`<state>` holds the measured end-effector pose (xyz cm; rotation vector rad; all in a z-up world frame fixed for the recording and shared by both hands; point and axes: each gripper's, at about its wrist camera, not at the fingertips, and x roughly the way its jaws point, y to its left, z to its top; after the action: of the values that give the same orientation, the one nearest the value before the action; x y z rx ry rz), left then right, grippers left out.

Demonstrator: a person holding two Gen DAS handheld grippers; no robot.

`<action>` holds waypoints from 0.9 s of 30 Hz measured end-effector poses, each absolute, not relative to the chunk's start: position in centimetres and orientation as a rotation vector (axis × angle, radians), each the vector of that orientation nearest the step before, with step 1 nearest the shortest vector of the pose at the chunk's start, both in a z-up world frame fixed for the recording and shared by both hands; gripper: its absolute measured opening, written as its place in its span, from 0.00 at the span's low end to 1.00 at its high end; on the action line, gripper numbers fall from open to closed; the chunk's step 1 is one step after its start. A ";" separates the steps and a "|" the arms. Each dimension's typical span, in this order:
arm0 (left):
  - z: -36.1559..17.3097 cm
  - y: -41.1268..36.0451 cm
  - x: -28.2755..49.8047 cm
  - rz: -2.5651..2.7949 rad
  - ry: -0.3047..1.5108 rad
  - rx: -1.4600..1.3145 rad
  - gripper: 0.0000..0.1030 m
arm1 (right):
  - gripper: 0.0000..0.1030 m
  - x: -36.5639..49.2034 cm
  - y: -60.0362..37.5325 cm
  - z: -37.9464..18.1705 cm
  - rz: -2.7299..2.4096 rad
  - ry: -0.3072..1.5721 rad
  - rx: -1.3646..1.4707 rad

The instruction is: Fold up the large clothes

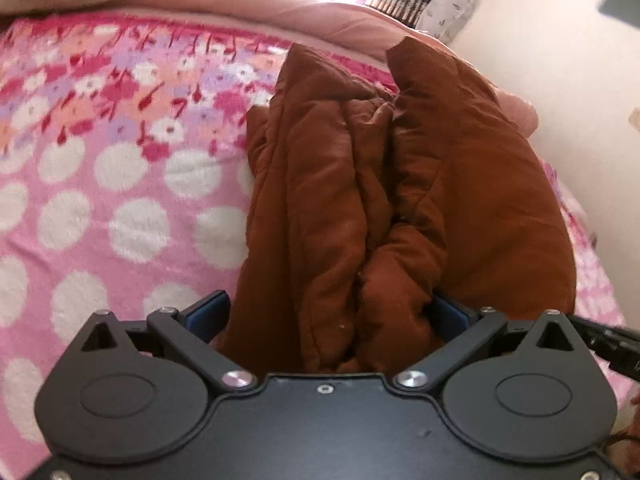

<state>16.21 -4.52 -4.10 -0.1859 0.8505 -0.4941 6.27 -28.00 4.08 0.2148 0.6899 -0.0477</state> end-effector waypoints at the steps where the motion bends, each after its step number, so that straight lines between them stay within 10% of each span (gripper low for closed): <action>1: -4.0 -4.7 16.1 -0.488 0.845 -0.176 1.00 | 0.25 6.4 -27.9 3.9 -0.049 0.691 0.202; 19: -1.1 -3.7 10.7 -0.415 0.658 -0.156 1.00 | 0.30 4.9 -25.7 4.4 -0.101 0.595 0.106; 23: 1.4 -3.7 6.4 -0.356 0.563 -0.101 1.00 | 0.72 2.6 -24.8 6.2 -0.124 0.527 0.093; 27: 3.0 -3.6 2.1 -0.390 0.515 -0.048 1.00 | 0.86 -0.2 -23.6 7.7 -0.131 0.446 0.093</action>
<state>2.08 -3.60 3.02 -0.0483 0.5147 -0.3895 -0.23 -23.63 7.69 0.0932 0.4464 -0.1313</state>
